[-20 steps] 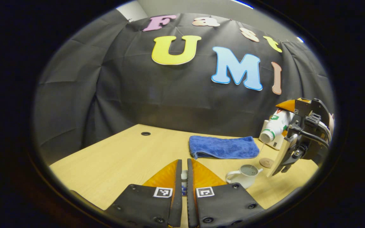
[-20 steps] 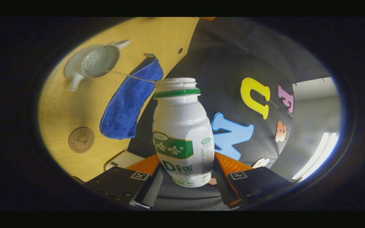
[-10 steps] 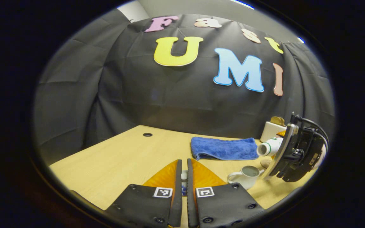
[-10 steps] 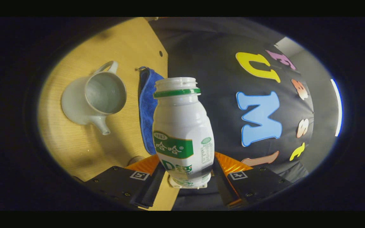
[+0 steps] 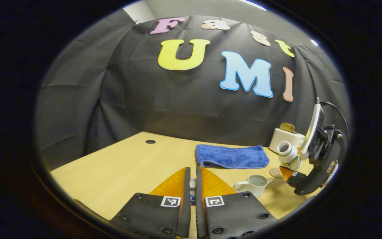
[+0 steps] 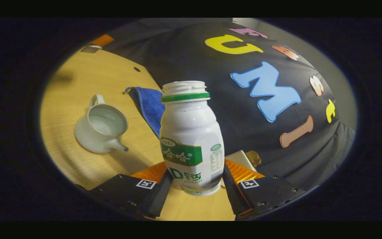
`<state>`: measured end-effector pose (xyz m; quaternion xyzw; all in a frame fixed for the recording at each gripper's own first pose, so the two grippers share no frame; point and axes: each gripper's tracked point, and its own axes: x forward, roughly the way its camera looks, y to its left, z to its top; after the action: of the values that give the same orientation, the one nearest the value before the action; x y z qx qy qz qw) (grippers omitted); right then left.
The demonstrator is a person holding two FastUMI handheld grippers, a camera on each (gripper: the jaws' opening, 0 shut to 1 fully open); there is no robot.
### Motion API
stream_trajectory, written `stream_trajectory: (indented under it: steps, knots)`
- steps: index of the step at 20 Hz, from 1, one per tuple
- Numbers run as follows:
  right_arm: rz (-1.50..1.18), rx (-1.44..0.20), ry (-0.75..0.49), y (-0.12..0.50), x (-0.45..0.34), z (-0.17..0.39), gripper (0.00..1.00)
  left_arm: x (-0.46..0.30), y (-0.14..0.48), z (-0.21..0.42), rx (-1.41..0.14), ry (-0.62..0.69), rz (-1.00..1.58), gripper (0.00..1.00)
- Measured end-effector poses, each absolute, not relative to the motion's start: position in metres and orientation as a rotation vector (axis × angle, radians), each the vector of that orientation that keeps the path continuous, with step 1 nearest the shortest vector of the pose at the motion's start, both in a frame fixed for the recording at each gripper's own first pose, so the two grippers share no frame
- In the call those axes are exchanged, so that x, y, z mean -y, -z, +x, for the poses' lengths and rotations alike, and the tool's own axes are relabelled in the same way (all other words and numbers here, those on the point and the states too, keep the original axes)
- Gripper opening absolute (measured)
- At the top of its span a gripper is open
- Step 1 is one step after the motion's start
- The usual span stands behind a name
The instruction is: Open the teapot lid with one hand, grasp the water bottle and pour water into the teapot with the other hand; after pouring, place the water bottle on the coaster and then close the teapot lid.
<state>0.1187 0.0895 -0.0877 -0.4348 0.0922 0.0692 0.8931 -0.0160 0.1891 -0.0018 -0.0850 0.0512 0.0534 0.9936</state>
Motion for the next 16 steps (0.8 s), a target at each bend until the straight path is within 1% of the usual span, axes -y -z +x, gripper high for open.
stream_trajectory:
  steps: [1, 2, 4, 5, 7, 8, 12, 13, 14, 15, 16]
  knots:
    - [-0.844, -0.199, -0.14, 0.084, -0.086, 0.117, 0.77, -0.182, 0.004, -0.015, -0.105, -0.1, -0.17, 0.13]
    - [-0.788, -0.206, -0.136, 0.08, -0.083, 0.116, 0.77, -0.174, 0.004, -0.014, -0.107, -0.093, -0.171, 0.1]
    - [-0.678, -0.218, -0.131, 0.078, -0.08, 0.115, 0.77, -0.167, 0.005, -0.01, -0.11, -0.082, -0.166, 0.17]
    - [-0.631, -0.224, -0.125, 0.077, -0.079, 0.115, 0.77, -0.163, 0.006, -0.009, -0.111, -0.076, -0.161, 0.17]
    - [-0.557, -0.22, -0.109, 0.071, -0.071, 0.115, 0.77, -0.154, 0.008, -0.008, -0.11, -0.066, -0.153, 0.1]
    - [-0.521, -0.216, -0.104, 0.067, -0.067, 0.115, 0.77, -0.15, 0.007, -0.006, -0.108, -0.061, -0.149, 0.17]
    - [-0.395, -0.195, -0.095, 0.056, -0.054, 0.114, 0.77, -0.131, 0.006, -0.001, -0.096, -0.039, -0.142, 0.17]
    - [-0.378, -0.19, -0.091, 0.053, -0.052, 0.112, 0.77, -0.127, 0.005, 0.001, -0.085, -0.037, -0.142, 0.13]
    - [-0.366, -0.185, -0.088, 0.05, -0.048, 0.111, 0.76, -0.123, 0.003, 0.004, -0.077, -0.033, -0.143, 0.17]
    - [-0.357, -0.181, -0.085, 0.05, -0.045, 0.111, 0.76, -0.116, 0.003, 0.009, -0.08, -0.022, -0.142, 0.13]
    - [-0.348, -0.175, -0.083, 0.049, -0.039, 0.111, 0.76, -0.108, 0.003, 0.014, -0.085, -0.01, -0.139, 0.17]
